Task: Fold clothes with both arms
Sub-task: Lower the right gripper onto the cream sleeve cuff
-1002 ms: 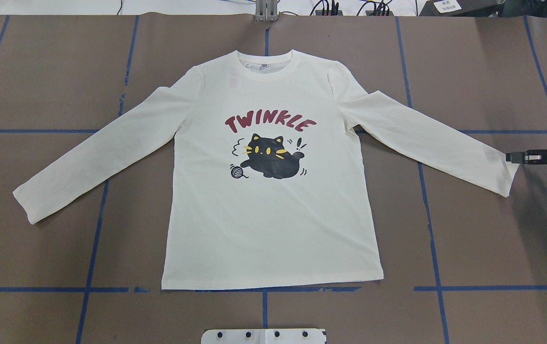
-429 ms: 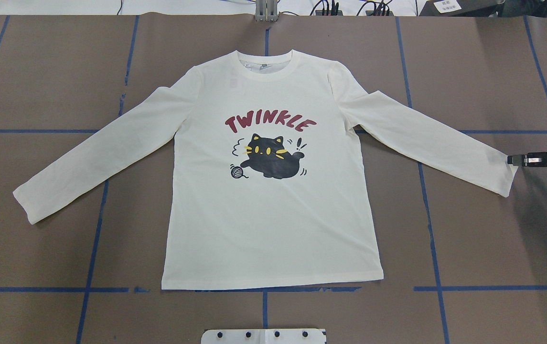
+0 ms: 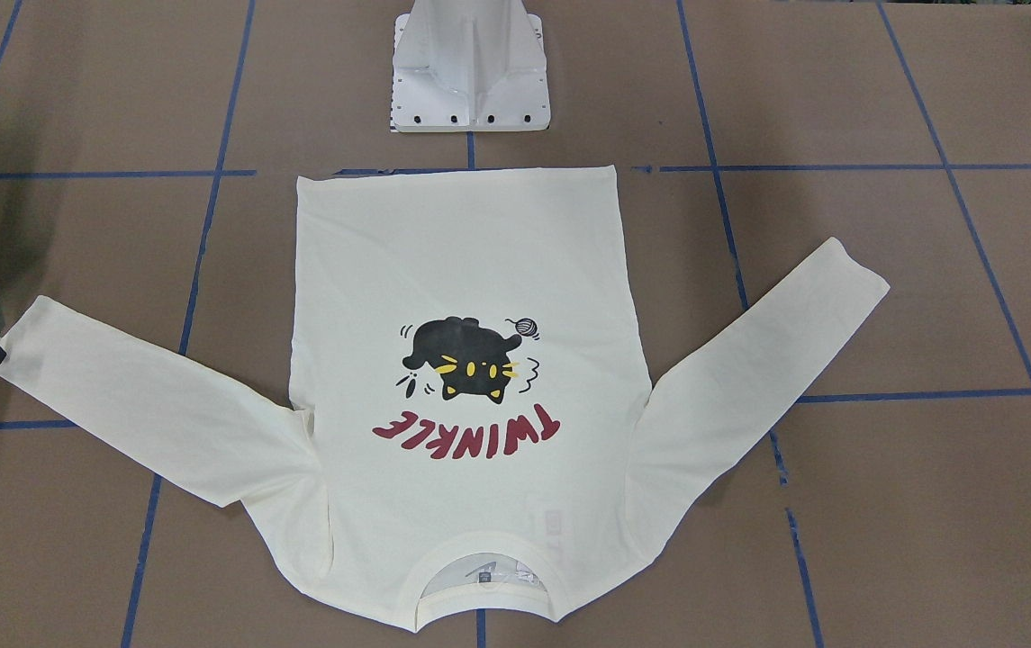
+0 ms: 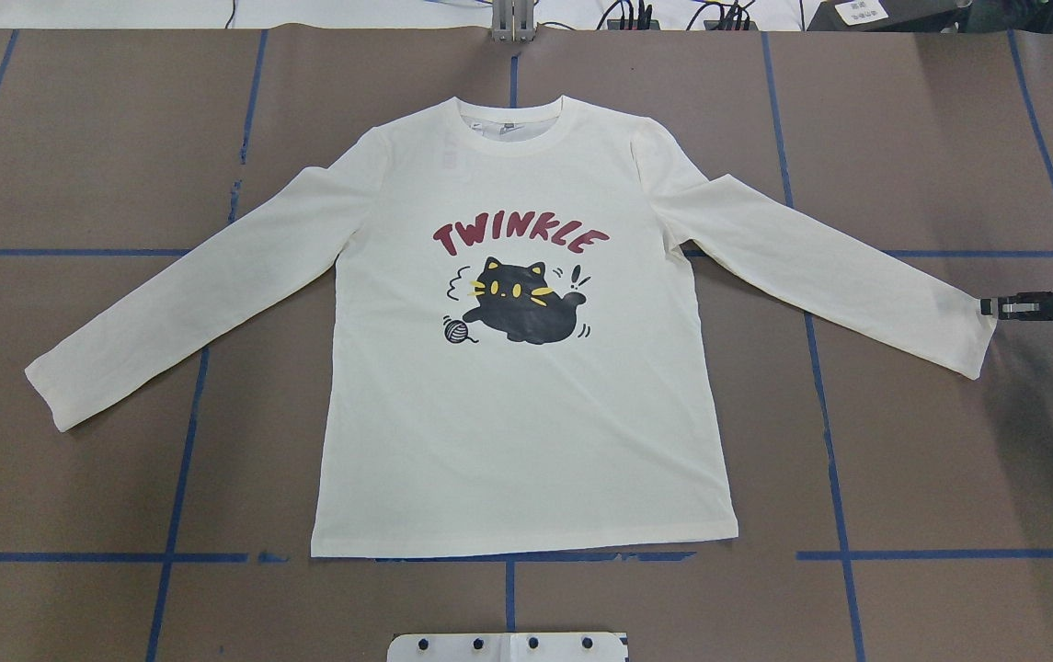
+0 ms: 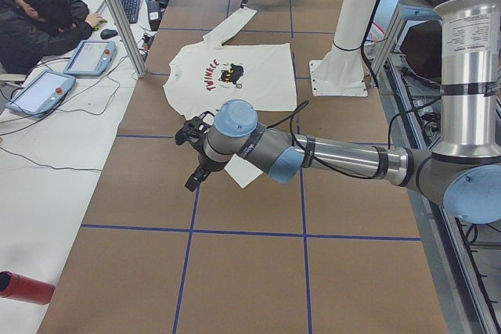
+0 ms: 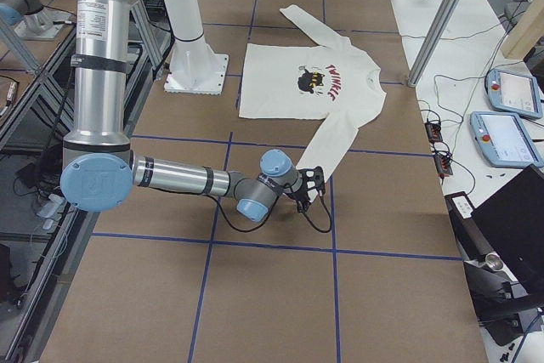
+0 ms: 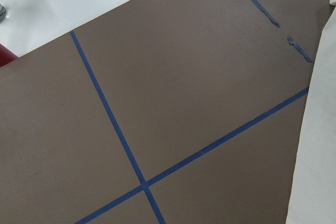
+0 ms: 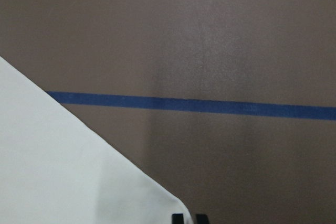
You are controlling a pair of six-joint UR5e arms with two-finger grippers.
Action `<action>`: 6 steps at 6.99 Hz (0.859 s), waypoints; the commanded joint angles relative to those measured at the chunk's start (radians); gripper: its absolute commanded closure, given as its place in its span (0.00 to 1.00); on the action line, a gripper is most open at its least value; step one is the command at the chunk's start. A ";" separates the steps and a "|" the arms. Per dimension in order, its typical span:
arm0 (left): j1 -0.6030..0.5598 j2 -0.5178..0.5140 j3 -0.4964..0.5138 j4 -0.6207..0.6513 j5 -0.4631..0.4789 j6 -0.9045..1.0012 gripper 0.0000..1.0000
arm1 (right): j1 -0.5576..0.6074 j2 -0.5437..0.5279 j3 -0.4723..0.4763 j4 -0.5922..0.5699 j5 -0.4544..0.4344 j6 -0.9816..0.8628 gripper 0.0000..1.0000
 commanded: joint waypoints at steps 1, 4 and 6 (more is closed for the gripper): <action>-0.001 0.001 -0.003 0.000 0.001 0.000 0.00 | 0.006 -0.001 0.094 -0.076 0.012 0.000 1.00; -0.001 0.001 -0.001 0.000 0.001 -0.003 0.00 | 0.004 0.114 0.438 -0.639 0.000 0.011 1.00; -0.001 0.000 -0.001 0.000 0.001 -0.005 0.00 | 0.001 0.412 0.460 -1.023 -0.017 0.023 1.00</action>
